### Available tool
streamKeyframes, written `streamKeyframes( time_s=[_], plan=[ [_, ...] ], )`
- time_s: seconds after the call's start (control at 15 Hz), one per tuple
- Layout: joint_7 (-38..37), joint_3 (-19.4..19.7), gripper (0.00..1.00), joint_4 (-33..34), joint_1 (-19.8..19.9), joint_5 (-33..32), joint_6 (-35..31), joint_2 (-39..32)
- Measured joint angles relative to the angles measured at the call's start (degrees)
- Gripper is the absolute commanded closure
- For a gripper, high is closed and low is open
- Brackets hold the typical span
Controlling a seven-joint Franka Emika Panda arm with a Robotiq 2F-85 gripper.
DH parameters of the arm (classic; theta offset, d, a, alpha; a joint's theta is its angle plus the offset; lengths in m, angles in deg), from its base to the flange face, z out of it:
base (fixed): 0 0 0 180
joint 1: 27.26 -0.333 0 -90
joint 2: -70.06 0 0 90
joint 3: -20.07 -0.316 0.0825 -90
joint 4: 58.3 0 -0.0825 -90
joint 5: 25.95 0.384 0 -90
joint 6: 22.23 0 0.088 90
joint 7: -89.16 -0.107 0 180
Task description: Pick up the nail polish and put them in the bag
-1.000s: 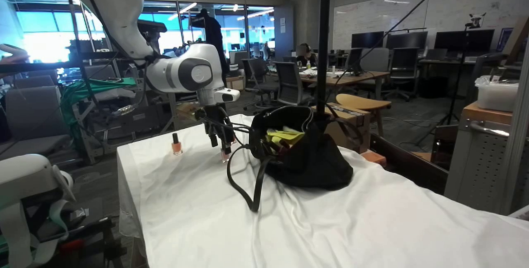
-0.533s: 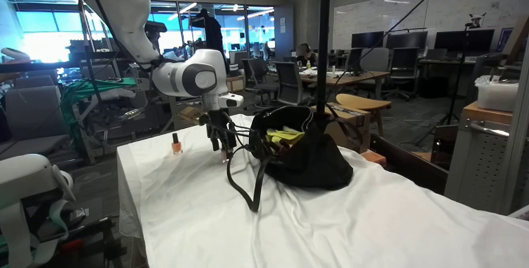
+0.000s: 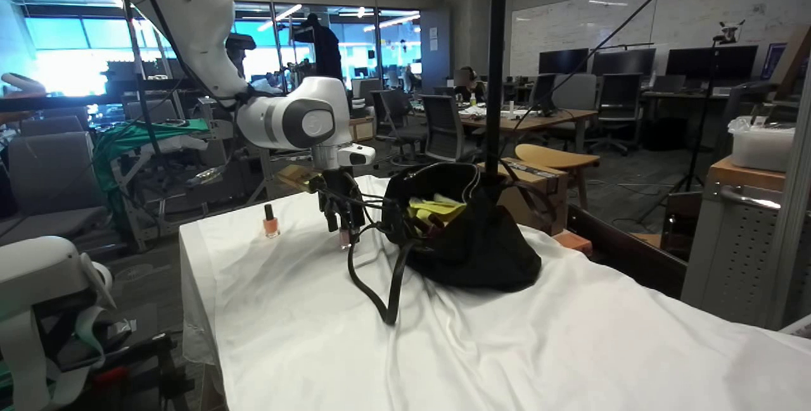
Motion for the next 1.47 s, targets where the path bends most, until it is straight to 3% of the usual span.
streamKeyframes(
  time_s=[0.13, 0.27, 0.73, 1.47],
  plan=[
    [0.14, 0.00, 0.27, 0.08, 0.00, 0.00, 0.35, -0.01],
    [0.45, 0.00, 0.34, 0.27, 0.00, 0.00, 1.12, -0.02],
    [1.24, 0.06, 0.82, 0.45, 0.00, 0.00, 2.06, -0.03],
    [2.44, 0.50, 0.84, 0.11, -0.04, -0.72, 4.25, 1.14]
  ],
)
